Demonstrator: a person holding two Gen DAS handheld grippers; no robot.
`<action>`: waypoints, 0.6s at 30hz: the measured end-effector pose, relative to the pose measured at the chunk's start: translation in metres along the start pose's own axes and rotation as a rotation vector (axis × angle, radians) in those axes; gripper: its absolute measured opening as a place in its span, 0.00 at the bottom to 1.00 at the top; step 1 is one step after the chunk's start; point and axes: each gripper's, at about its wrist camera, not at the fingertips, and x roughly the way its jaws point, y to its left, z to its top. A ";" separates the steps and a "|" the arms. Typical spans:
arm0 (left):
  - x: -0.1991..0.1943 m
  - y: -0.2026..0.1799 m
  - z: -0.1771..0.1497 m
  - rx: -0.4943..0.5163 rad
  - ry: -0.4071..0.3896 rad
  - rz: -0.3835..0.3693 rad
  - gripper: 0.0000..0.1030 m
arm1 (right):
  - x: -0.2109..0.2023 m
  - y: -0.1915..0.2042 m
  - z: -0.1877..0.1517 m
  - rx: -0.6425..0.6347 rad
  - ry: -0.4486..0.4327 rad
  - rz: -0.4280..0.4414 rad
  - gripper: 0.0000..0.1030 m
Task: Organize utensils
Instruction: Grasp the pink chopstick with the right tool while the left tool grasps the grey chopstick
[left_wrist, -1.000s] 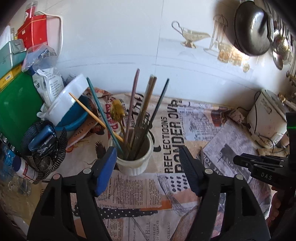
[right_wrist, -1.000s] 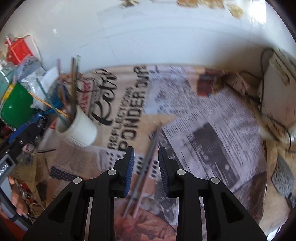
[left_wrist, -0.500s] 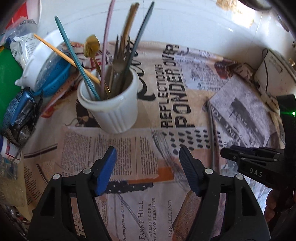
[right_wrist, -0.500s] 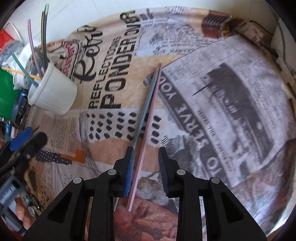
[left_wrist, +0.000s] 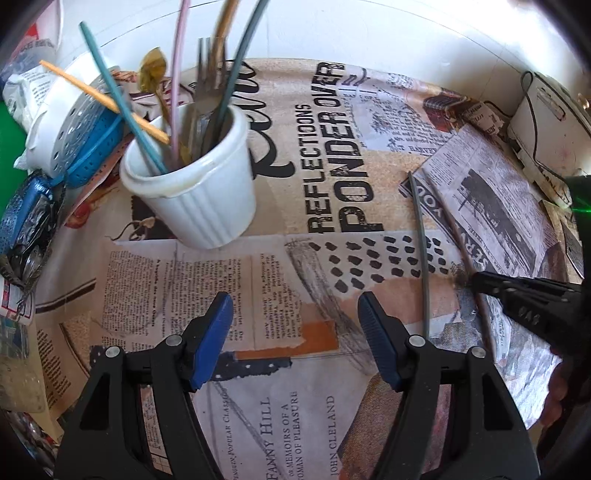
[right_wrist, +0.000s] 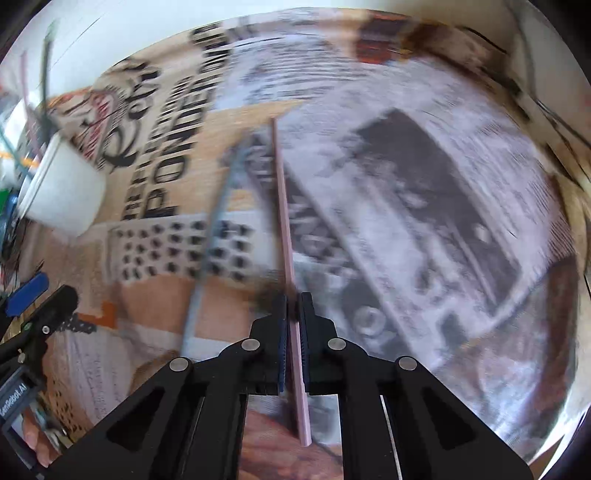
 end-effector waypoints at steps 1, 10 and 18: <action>0.001 -0.001 0.001 0.005 0.000 -0.001 0.67 | -0.003 -0.012 -0.002 0.027 0.001 -0.004 0.05; 0.012 -0.016 0.011 0.044 0.012 -0.019 0.67 | -0.017 -0.065 -0.007 0.117 0.027 -0.021 0.06; 0.018 -0.036 0.018 0.095 0.026 -0.022 0.67 | -0.008 -0.060 0.022 0.077 0.015 -0.018 0.07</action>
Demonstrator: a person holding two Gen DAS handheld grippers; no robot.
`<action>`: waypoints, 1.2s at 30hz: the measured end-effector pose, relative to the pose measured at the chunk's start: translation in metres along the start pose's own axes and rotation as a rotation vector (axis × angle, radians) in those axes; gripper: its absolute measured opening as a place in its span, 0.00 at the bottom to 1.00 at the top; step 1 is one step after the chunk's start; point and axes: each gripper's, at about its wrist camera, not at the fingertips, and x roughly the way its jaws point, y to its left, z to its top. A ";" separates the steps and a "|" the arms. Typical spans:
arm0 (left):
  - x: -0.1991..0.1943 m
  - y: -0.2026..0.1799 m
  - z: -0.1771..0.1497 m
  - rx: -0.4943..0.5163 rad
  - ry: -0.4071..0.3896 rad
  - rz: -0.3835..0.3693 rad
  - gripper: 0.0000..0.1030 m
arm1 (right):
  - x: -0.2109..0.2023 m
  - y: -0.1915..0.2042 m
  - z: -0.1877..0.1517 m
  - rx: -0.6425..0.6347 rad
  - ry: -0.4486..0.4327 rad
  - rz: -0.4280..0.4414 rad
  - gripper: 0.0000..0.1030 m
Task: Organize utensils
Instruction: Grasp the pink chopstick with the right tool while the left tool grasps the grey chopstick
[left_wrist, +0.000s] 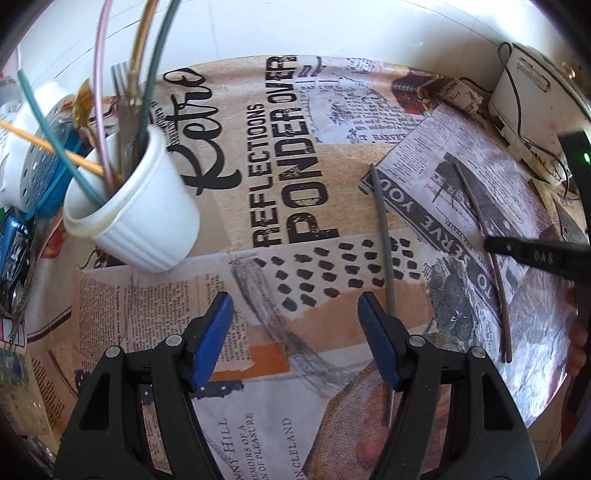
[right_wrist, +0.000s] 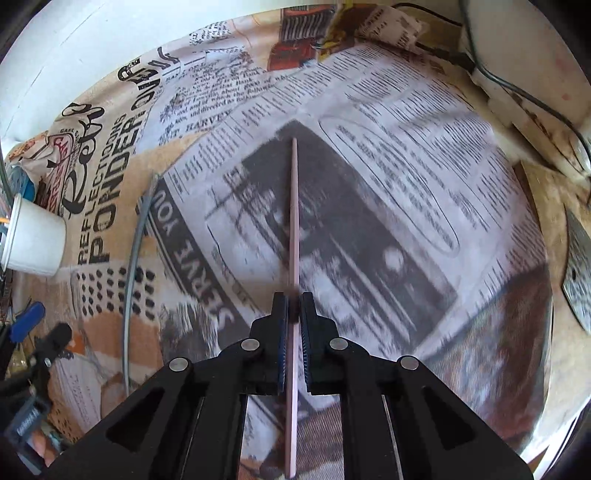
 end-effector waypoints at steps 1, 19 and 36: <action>0.001 -0.002 0.001 0.003 0.002 -0.002 0.67 | 0.001 0.000 0.003 -0.003 -0.004 0.008 0.07; 0.048 -0.048 0.041 0.061 0.127 -0.128 0.54 | 0.001 0.011 0.021 0.042 -0.068 0.108 0.05; 0.072 -0.130 0.073 0.226 0.240 -0.308 0.24 | -0.041 -0.039 0.005 0.154 -0.158 0.109 0.05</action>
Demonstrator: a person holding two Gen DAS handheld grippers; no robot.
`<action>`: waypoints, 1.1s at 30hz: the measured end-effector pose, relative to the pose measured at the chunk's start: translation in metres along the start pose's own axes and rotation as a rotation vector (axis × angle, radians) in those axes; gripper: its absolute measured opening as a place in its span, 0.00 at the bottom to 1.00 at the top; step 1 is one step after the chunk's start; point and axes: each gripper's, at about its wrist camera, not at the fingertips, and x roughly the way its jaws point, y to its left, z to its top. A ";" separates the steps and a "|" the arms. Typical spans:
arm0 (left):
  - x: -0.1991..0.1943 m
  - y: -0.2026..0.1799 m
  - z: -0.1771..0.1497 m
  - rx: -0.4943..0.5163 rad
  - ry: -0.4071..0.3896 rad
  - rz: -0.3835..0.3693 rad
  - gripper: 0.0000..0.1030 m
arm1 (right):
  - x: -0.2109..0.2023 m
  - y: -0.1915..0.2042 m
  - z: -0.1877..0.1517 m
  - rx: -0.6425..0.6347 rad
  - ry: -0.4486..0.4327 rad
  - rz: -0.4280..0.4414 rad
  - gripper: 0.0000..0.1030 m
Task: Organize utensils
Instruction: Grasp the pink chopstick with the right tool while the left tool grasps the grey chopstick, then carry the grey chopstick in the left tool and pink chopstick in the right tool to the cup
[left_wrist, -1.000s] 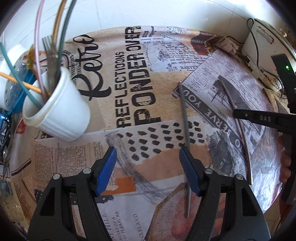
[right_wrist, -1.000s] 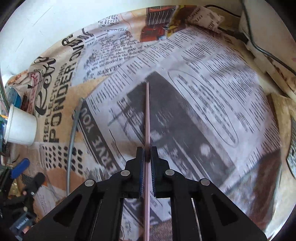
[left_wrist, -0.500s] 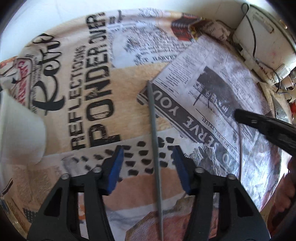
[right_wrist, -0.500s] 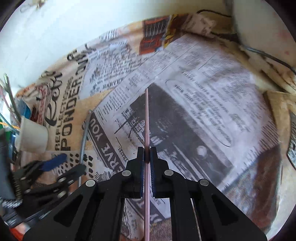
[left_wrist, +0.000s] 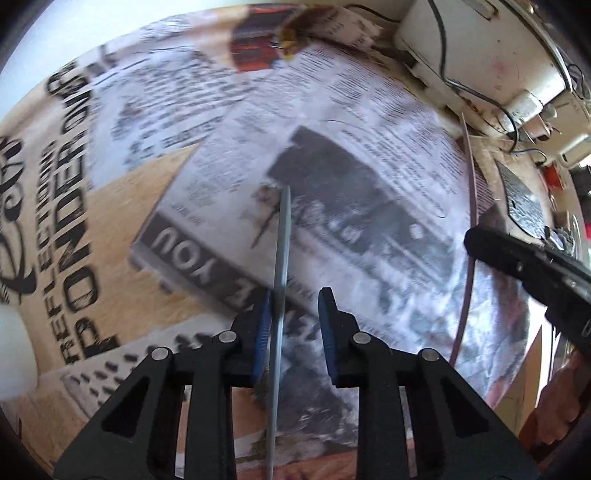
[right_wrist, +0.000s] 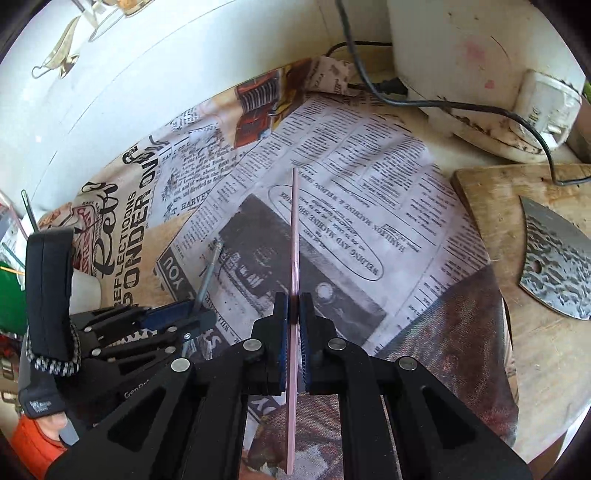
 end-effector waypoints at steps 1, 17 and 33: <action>0.001 -0.002 0.003 0.005 0.007 -0.003 0.24 | -0.001 -0.002 0.000 0.004 -0.001 0.000 0.05; 0.016 -0.038 0.018 0.250 0.039 0.147 0.05 | -0.015 -0.008 -0.008 0.043 -0.036 0.045 0.05; -0.066 -0.021 -0.027 0.142 -0.127 0.071 0.05 | -0.051 0.027 -0.013 -0.035 -0.119 0.058 0.05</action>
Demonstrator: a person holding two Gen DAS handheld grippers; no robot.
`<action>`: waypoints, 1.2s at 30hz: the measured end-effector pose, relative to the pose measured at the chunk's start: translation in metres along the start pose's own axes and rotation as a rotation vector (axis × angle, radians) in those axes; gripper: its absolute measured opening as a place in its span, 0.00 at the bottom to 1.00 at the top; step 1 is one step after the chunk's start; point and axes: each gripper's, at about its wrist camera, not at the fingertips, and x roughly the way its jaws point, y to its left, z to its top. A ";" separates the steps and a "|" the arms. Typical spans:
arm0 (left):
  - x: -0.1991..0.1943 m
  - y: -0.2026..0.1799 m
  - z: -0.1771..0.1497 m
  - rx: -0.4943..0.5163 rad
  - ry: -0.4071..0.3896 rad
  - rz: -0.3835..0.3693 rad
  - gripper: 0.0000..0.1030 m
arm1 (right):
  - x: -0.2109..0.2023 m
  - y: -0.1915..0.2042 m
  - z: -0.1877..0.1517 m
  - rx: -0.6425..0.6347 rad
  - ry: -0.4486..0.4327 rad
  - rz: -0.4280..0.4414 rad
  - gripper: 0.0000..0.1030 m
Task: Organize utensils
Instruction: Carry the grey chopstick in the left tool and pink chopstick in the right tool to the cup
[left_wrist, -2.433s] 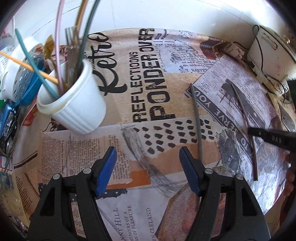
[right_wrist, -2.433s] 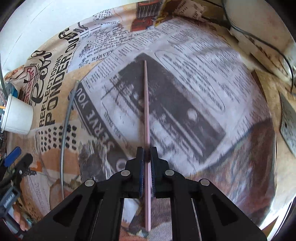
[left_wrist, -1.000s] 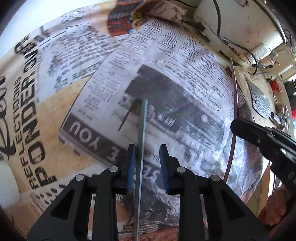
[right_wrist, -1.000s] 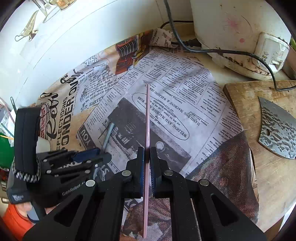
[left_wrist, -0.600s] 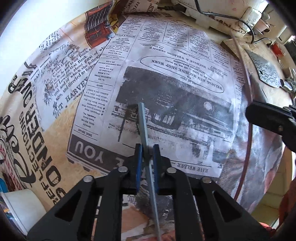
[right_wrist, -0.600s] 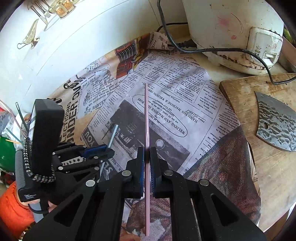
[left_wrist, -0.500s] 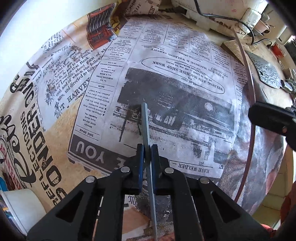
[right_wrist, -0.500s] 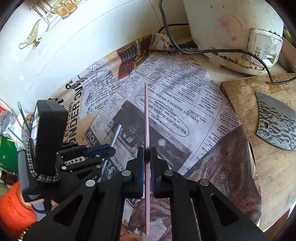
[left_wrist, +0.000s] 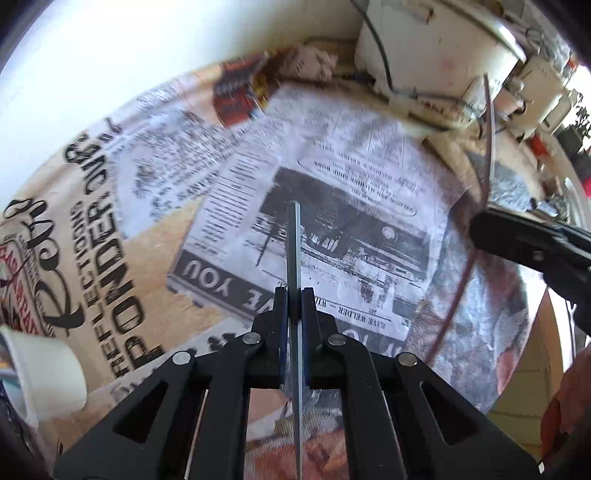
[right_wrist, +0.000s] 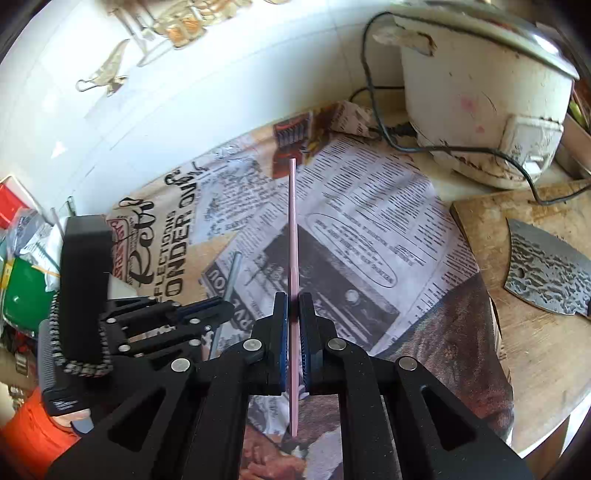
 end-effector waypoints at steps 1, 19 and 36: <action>-0.010 0.003 -0.005 -0.013 -0.019 -0.004 0.05 | -0.002 0.003 0.000 -0.008 -0.004 0.002 0.05; -0.120 0.051 -0.054 -0.174 -0.289 0.036 0.04 | -0.034 0.088 -0.001 -0.151 -0.080 0.066 0.05; -0.215 0.131 -0.098 -0.360 -0.527 0.175 0.04 | -0.049 0.184 0.018 -0.321 -0.165 0.173 0.05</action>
